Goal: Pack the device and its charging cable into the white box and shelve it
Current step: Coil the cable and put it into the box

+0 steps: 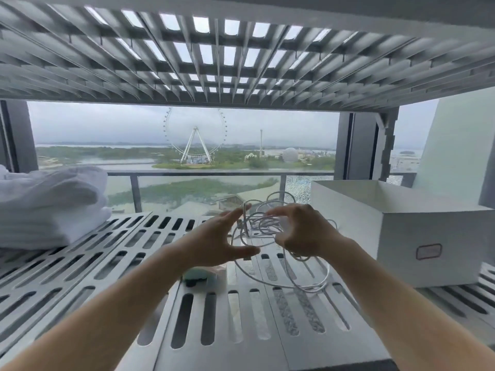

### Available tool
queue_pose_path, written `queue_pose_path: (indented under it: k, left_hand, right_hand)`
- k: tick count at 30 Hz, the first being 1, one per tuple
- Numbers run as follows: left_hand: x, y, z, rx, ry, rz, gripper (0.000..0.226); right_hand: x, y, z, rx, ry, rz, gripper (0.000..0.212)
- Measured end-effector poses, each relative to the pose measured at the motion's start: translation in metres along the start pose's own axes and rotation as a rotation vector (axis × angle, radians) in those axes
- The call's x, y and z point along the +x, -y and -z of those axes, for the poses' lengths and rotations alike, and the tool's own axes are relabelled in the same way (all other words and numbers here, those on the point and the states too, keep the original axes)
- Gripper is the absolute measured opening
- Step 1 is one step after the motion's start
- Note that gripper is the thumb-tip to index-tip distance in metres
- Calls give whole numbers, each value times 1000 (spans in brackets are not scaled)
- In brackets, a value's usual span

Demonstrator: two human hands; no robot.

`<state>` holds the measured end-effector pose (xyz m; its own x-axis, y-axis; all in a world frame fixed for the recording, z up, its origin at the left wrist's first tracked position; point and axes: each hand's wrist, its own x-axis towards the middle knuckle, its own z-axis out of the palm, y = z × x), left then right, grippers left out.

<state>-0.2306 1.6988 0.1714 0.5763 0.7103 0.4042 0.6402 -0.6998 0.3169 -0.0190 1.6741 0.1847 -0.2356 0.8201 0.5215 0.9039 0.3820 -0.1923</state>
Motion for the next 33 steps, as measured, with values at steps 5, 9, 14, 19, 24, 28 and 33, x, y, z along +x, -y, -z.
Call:
queue_pose_path:
  k: [5,9,14,19,24,28,33]
  left_hand:
    - [22,-38,-4,25,-152,-79,95]
    - [54,-76,0,39,-326,-129,94]
    - [104,-127,-20,68,-381,-173,82]
    - [142,-161,-64,62,-310,-189,68]
    - [170,-186,-84,80,-306,-192,57]
    - [197,-202,-82,145,-149,-161,51]
    - [220,-215,-93,123,8,-103,42]
  right_hand:
    - [12,-6,61,-9,-110,104,54]
    - [17,-26,116,-66,-225,165,51]
    - [6,-82,149,-111,-202,90,50]
    - [-22,-151,149,-68,-153,0,52]
    - [-38,-201,156,-6,-130,-38,52]
    - [-40,-235,161,27,-94,-106,52]
    - [-33,-261,153,80,-62,-148,51]
